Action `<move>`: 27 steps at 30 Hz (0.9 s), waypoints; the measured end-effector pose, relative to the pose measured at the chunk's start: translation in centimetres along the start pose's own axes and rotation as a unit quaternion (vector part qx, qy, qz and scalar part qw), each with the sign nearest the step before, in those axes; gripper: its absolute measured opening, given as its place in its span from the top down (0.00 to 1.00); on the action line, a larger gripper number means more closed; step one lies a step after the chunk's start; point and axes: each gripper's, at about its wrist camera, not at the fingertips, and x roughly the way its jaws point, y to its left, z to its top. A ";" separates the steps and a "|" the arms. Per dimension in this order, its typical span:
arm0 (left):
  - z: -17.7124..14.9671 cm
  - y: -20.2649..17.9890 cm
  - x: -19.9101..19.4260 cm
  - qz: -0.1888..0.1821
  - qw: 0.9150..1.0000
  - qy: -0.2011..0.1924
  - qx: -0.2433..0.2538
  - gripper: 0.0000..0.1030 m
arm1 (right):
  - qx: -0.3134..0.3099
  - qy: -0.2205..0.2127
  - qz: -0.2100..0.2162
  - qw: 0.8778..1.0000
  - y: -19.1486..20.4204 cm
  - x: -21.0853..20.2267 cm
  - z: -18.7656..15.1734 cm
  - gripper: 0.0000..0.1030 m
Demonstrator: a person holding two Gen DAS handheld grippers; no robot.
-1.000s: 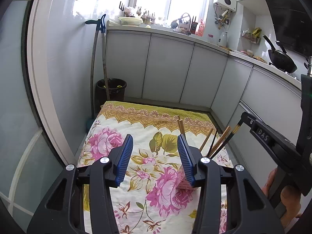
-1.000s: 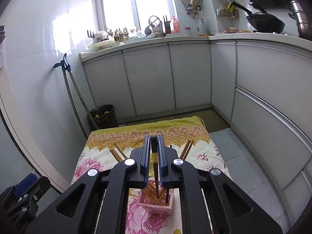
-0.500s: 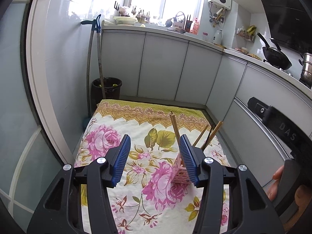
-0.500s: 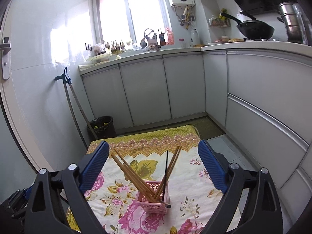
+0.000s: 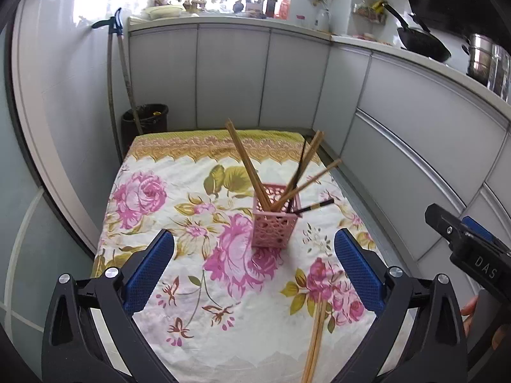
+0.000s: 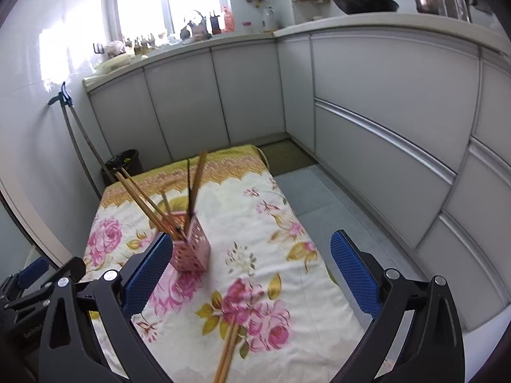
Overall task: Organize utensils
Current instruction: 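Lower both grippers to the quilt and grasp wooden chopsticks with each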
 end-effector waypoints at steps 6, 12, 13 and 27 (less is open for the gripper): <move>-2.1 -3.7 3.0 -0.018 0.995 0.068 0.071 0.07 | 0.063 0.062 -0.015 0.996 -5.1 1.2 -3.8 0.06; -4.5 -6.9 8.3 -0.017 0.979 0.157 0.127 0.07 | 0.087 0.122 -0.015 0.989 -7.6 3.2 -6.2 0.06; -4.9 -7.3 9.2 -0.016 0.976 0.172 0.135 0.08 | 0.091 0.132 -0.010 0.987 -7.8 3.5 -6.4 0.06; -7.6 -8.4 20.0 -0.016 0.932 0.348 0.096 0.59 | 0.122 0.157 0.020 0.980 -9.5 4.4 -6.4 0.06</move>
